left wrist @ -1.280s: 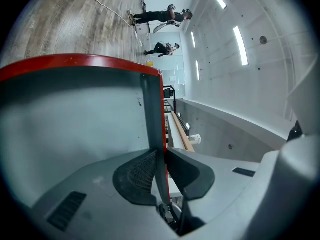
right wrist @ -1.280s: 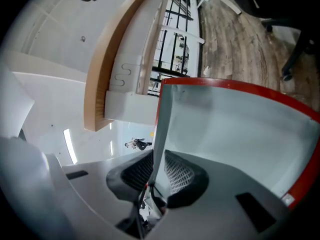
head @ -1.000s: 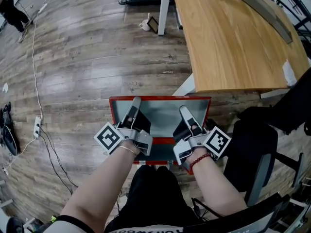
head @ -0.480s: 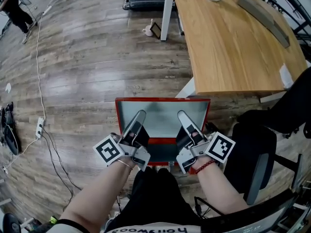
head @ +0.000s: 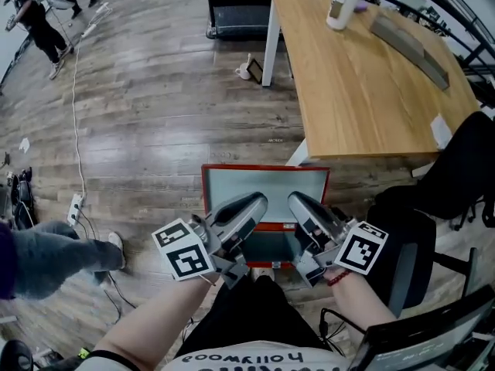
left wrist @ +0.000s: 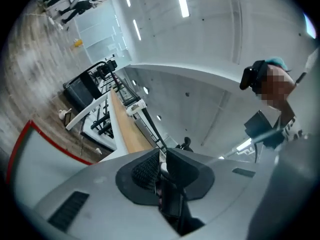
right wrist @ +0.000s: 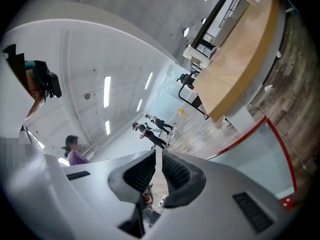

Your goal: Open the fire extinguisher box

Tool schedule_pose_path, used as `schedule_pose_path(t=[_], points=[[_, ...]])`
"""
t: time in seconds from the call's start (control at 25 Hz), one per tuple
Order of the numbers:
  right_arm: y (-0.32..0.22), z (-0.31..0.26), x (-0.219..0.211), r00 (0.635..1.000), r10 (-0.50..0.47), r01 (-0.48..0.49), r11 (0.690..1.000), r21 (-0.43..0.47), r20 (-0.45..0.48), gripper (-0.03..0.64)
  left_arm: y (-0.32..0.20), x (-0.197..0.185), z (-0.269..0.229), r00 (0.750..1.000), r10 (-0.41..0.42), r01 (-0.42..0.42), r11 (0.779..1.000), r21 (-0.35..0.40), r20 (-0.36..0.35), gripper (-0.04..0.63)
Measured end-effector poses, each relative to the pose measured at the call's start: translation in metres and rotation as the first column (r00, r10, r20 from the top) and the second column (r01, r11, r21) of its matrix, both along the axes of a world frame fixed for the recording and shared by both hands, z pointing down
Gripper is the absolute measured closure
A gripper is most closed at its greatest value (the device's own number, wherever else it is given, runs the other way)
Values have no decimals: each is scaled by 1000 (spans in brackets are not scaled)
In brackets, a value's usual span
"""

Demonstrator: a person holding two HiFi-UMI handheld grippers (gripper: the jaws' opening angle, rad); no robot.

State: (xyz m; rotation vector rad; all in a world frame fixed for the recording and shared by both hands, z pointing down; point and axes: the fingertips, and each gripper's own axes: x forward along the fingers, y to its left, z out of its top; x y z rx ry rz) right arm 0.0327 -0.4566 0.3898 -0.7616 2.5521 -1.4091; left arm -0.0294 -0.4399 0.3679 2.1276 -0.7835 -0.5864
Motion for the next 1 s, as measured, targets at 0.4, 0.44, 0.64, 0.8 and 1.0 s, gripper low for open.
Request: schedule_pose_path(t=[0.4,0.44,0.64,0.8,1.0], points=[[27,-82,-10,953,-72,165,937,308,-293,572,38,-8,-73,983,-30,18,997,69,179,552],[27,-91,-11,951,-65,170,927,334,-303,572,41,-12,-78,982,-40,26,997,75,185,552],[34,-119,-7,931,16,144,901,409,-364,572,62,-31,-100,970,-76,49,991,121,229,554],[39,-135,-5,919,69,120,889,442,-388,572,74,-39,-116,951,-99,51,985,167,292,557],[62,-145,-2,910,34,173,875,453,-413,572,98,-22,-129,900,-69,-43,969,245,430,561]])
